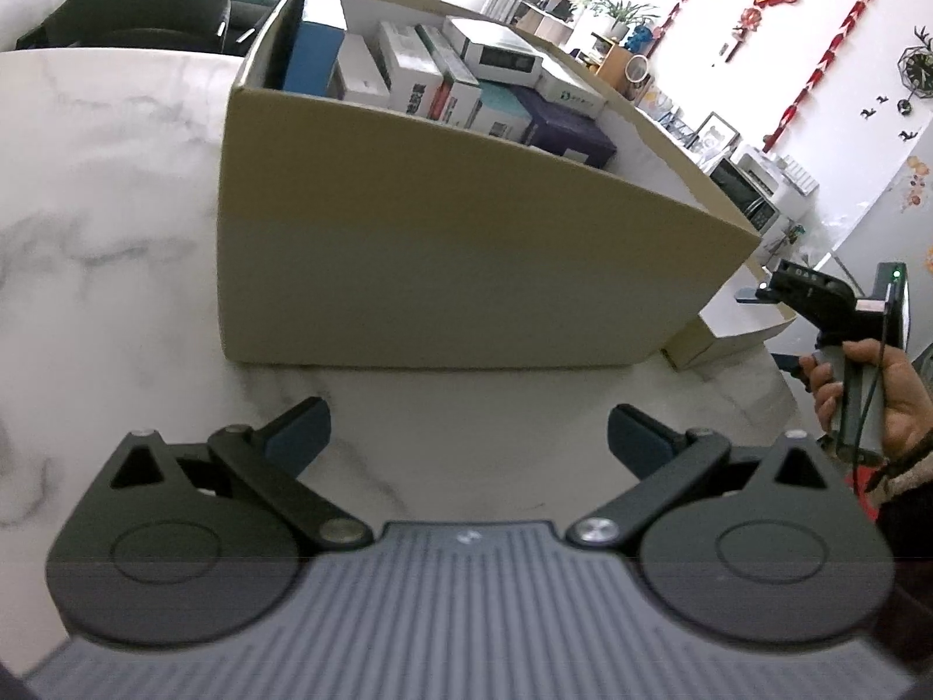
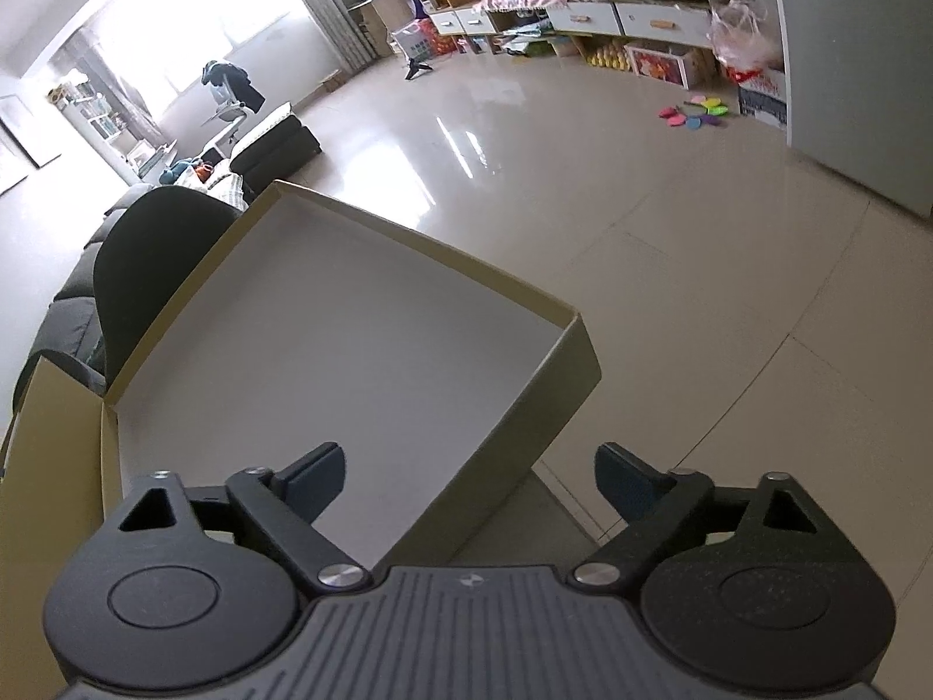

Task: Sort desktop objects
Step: 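Lower the right gripper onto the lid rim and close it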

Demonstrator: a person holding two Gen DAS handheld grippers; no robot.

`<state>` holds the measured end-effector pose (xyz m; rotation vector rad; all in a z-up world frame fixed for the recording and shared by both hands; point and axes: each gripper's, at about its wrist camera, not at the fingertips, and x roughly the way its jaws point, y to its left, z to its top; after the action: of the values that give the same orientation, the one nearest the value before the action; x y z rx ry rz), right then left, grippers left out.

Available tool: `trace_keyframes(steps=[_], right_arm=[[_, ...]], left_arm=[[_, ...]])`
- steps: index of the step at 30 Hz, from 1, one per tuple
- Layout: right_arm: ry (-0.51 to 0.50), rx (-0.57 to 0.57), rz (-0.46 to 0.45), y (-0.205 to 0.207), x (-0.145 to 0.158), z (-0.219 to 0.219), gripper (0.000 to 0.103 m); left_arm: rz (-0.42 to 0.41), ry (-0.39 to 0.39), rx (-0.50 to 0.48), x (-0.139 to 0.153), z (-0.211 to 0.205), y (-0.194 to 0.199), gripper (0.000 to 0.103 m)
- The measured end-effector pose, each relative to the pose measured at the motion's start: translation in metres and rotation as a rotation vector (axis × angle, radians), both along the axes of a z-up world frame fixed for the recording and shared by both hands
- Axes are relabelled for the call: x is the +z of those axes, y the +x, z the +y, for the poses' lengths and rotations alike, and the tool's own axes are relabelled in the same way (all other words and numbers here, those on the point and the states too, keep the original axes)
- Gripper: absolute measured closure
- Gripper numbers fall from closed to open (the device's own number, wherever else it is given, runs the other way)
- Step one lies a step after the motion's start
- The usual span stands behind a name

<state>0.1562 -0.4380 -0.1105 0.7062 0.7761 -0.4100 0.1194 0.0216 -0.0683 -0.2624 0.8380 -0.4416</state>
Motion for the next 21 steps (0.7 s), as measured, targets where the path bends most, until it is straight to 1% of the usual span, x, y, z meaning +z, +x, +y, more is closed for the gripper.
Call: trace_keyframes(steps=[2, 4, 7, 9, 10, 12, 14, 17, 21], right_arm=[[0.011, -0.009, 0.003, 0.001, -0.003, -0.002, 0.017], [0.017, -0.024, 0.006, 0.000, -0.005, -0.004, 0.021], [0.042, -0.038, -0.017, -0.001, -0.008, -0.007, 0.024], [0.063, -0.041, -0.037, -0.002, -0.009, -0.009, 0.030], [0.074, -0.042, -0.048, -0.002, -0.008, -0.010, 0.036], [0.088, -0.056, -0.060, -0.003, -0.007, -0.014, 0.040], [0.090, -0.070, -0.073, -0.004, -0.006, -0.017, 0.047], [0.104, -0.082, -0.086, -0.005, -0.007, -0.023, 0.053], [0.132, -0.093, -0.104, -0.010, -0.009, -0.032, 0.058]], left_arm=[[0.001, 0.004, 0.004, 0.000, 0.001, 0.000, 0.000], [0.003, 0.007, 0.008, -0.001, 0.003, -0.001, 0.000], [0.003, 0.006, 0.012, 0.000, 0.005, -0.002, 0.000], [0.005, 0.005, 0.014, 0.000, 0.005, -0.002, 0.000], [0.006, 0.005, 0.014, -0.001, 0.005, -0.003, 0.000], [0.007, 0.005, 0.012, -0.001, 0.005, -0.003, 0.000], [0.007, 0.006, 0.008, -0.001, 0.005, -0.005, 0.000], [0.003, 0.008, 0.005, -0.001, 0.005, -0.006, 0.000], [0.003, 0.007, 0.012, 0.000, 0.007, -0.008, 0.000]])
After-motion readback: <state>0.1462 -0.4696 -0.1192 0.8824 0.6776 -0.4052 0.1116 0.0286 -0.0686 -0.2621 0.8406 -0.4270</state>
